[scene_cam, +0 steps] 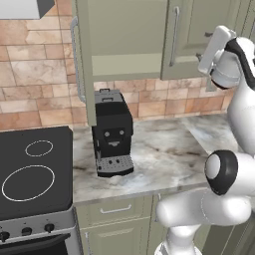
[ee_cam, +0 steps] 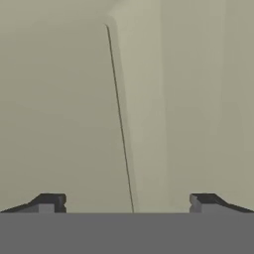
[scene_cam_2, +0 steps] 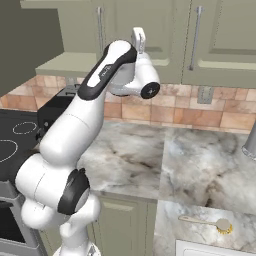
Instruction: Open the cabinet. Pick the dish brush and place it next to the sink. Then close the cabinet.
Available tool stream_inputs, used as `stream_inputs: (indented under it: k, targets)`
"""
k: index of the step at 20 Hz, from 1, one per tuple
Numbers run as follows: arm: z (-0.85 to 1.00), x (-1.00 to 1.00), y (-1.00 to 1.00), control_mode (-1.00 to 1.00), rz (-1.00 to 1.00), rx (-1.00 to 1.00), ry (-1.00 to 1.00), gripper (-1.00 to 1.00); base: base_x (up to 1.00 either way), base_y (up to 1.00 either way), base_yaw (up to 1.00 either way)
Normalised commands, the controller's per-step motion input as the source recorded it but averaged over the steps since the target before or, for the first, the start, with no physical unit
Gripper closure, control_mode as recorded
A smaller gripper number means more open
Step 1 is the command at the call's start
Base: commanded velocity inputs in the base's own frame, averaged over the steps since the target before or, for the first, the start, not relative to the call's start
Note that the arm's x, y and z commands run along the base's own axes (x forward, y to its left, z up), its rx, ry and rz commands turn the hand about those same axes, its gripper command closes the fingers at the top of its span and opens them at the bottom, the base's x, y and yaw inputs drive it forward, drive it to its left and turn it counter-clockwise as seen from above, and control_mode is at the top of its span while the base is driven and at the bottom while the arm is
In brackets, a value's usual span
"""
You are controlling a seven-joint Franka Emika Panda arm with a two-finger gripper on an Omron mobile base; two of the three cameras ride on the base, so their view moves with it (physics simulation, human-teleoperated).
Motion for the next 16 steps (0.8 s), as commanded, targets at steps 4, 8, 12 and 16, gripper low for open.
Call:
stream_inputs:
  k: [4,8,12,16]
  targets:
    - [-0.03,0.71,0.20,-1.00,0.00,-0.03,0.00,-1.00,0.00,0.00,0.00]
    - [-0.04,0.63,0.16,-1.00,-0.04,-0.09,0.00,-1.00,0.00,0.00,0.00]
    - [-0.06,0.42,0.14,-1.00,-0.05,-0.11,0.00,-1.00,0.00,0.00,0.00]
    - [-0.06,0.08,0.16,-1.00,-0.03,-0.11,0.00,-1.00,0.00,0.00,0.00]
